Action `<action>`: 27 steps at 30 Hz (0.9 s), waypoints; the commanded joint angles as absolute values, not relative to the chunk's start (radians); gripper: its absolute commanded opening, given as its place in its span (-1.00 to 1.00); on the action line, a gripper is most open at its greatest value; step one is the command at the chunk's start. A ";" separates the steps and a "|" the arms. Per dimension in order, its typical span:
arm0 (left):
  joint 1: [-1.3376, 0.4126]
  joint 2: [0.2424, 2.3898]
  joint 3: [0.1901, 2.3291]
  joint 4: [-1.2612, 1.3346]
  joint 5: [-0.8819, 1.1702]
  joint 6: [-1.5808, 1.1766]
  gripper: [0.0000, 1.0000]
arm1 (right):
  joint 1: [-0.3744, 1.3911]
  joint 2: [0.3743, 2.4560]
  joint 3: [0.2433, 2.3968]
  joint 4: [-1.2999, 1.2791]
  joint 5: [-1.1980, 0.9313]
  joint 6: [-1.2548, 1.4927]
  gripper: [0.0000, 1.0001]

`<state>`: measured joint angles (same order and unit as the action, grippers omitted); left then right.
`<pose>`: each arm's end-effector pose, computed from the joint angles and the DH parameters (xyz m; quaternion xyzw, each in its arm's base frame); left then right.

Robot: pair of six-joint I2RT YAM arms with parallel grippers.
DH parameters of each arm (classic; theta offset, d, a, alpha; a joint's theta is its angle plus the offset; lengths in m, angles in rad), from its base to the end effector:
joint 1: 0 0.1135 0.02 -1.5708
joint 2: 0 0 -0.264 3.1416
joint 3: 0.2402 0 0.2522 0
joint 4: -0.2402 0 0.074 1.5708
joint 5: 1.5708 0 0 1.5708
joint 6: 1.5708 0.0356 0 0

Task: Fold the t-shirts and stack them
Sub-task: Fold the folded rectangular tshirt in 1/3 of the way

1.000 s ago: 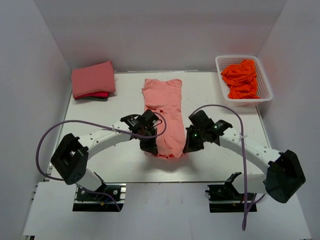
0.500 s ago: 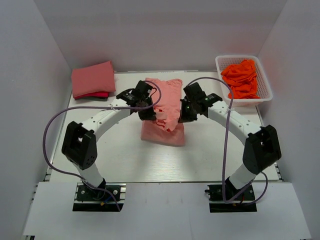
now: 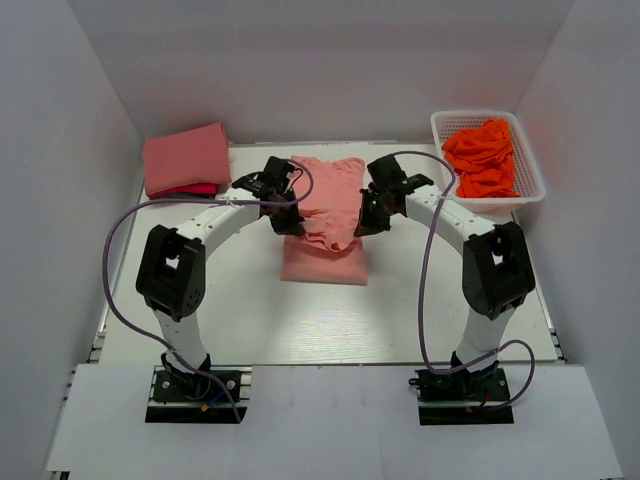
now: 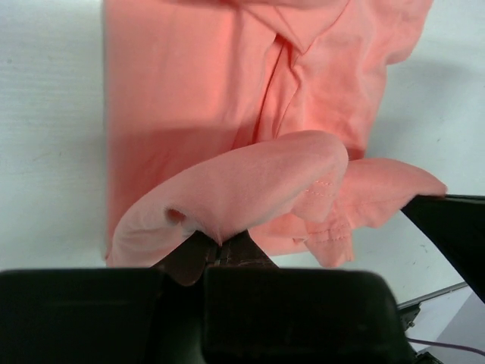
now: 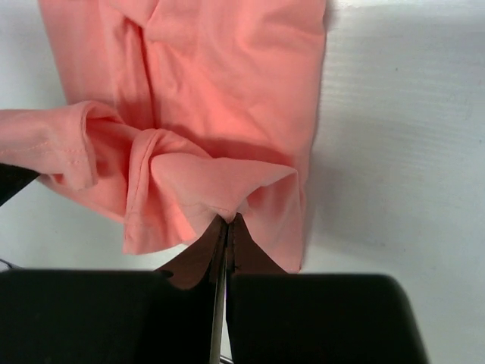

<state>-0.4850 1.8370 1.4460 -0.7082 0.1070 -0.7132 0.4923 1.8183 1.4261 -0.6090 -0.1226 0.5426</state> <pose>0.3419 -0.1845 0.2329 -0.0981 0.9660 -0.1745 0.1633 0.3442 0.1896 0.2392 0.0069 0.9580 0.1898 0.2146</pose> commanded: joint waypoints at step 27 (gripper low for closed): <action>-0.256 1.774 1.453 -0.578 0.210 -0.612 1.00 | 0.377 1.833 1.508 -0.434 -0.489 0.298 0.81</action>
